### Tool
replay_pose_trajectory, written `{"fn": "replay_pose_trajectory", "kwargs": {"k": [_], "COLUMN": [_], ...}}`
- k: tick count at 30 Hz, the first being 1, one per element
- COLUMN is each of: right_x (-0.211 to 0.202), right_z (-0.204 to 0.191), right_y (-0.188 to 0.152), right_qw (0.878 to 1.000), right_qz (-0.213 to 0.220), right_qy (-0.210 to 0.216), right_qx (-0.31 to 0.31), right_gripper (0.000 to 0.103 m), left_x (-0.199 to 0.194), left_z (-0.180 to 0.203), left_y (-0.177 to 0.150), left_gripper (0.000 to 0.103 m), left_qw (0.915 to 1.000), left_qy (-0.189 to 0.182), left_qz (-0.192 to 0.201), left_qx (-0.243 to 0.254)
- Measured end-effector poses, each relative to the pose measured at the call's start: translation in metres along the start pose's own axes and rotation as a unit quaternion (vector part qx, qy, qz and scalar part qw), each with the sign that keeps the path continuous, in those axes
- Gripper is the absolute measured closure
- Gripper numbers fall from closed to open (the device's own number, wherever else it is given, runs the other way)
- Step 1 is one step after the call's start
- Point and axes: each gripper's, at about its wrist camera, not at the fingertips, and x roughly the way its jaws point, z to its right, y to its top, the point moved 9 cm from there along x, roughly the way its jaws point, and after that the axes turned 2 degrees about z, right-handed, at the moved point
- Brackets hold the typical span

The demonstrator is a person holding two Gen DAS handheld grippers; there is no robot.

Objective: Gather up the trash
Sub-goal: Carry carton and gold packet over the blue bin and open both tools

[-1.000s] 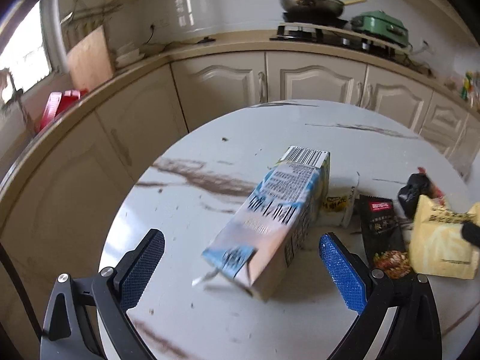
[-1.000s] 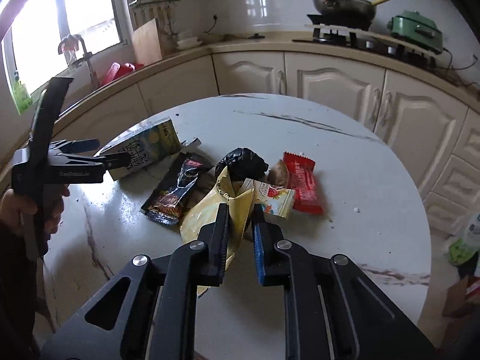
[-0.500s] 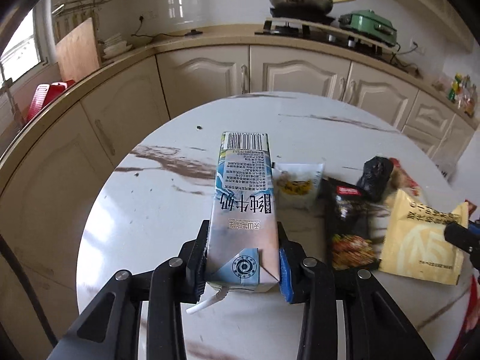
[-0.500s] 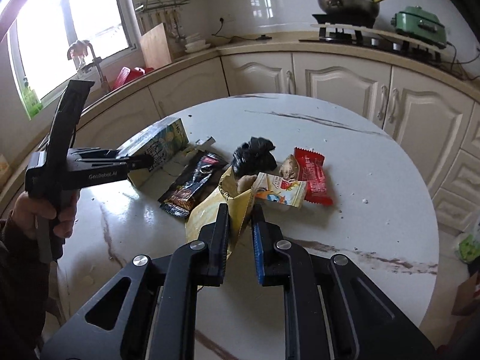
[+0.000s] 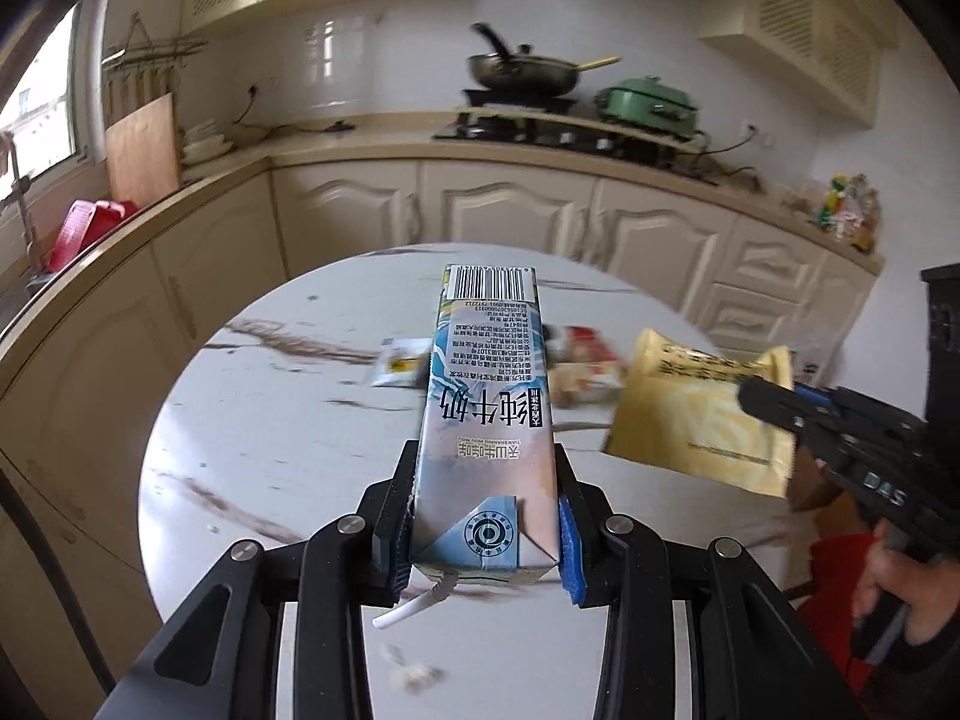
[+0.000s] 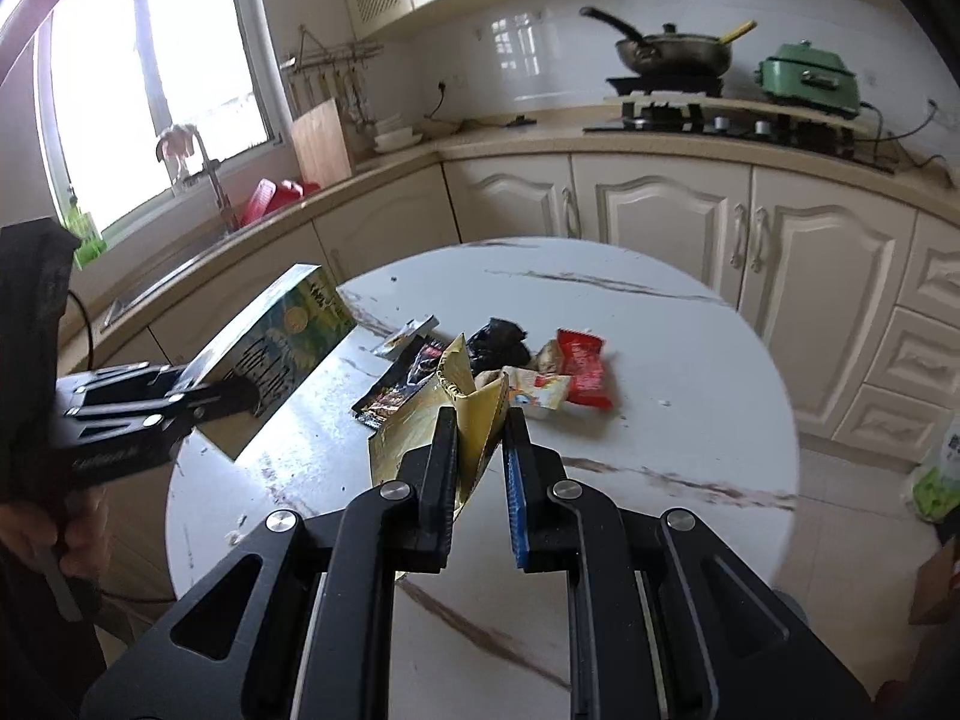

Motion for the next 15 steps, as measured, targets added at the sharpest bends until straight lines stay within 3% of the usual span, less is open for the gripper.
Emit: {"fn": "replay_pose_trajectory", "kwargs": {"k": [7, 15], "right_x": [-0.066, -0.149], "right_z": [0.05, 0.164], "right_y": [-0.007, -0.053], "right_qw": [0.999, 0.99], "right_qz": [0.039, 0.062], "right_qy": [-0.015, -0.079], "right_qx": [0.034, 0.103], "right_gripper": [0.089, 0.089], "left_x": [-0.014, 0.036], "left_z": [0.094, 0.229], "left_y": [0.003, 0.009], "left_gripper": [0.069, 0.068], "left_qw": [0.998, 0.9876], "left_qy": [-0.039, -0.108], "left_qz": [0.011, -0.026], "left_qx": [0.049, 0.111]}}
